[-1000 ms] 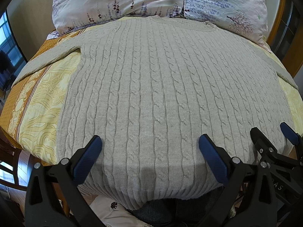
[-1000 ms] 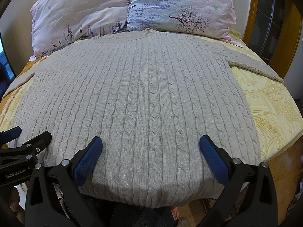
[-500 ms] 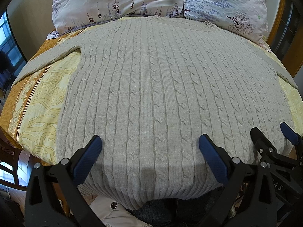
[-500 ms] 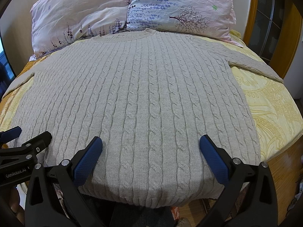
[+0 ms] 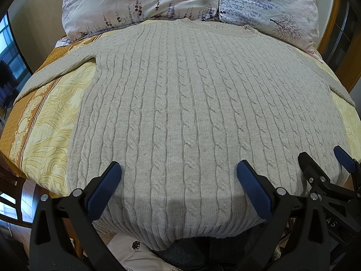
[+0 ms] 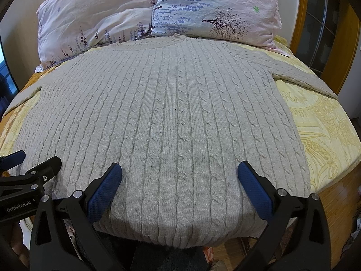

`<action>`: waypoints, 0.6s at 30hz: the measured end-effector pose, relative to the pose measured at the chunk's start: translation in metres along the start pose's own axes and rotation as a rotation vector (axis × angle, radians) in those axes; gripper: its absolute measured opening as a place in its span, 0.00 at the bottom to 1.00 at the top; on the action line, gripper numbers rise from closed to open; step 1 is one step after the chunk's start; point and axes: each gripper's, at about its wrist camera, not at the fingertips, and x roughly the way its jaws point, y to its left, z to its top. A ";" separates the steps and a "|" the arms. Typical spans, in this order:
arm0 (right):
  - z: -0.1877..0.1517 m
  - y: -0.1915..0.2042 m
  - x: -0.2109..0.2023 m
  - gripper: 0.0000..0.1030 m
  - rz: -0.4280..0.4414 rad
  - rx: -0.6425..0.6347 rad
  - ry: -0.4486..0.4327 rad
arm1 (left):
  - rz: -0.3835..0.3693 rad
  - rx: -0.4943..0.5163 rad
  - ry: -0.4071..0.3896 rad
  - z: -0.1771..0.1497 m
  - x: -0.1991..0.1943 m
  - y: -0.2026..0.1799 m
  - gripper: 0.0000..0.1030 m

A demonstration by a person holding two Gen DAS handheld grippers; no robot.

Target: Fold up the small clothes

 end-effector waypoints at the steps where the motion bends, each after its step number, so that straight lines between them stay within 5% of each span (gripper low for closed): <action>1: 0.000 0.000 0.000 0.99 0.000 0.000 0.000 | 0.000 0.000 0.001 0.000 0.000 0.000 0.98; 18: 0.001 0.000 0.001 0.99 0.018 -0.026 0.002 | -0.001 0.003 0.008 0.000 0.000 0.002 0.98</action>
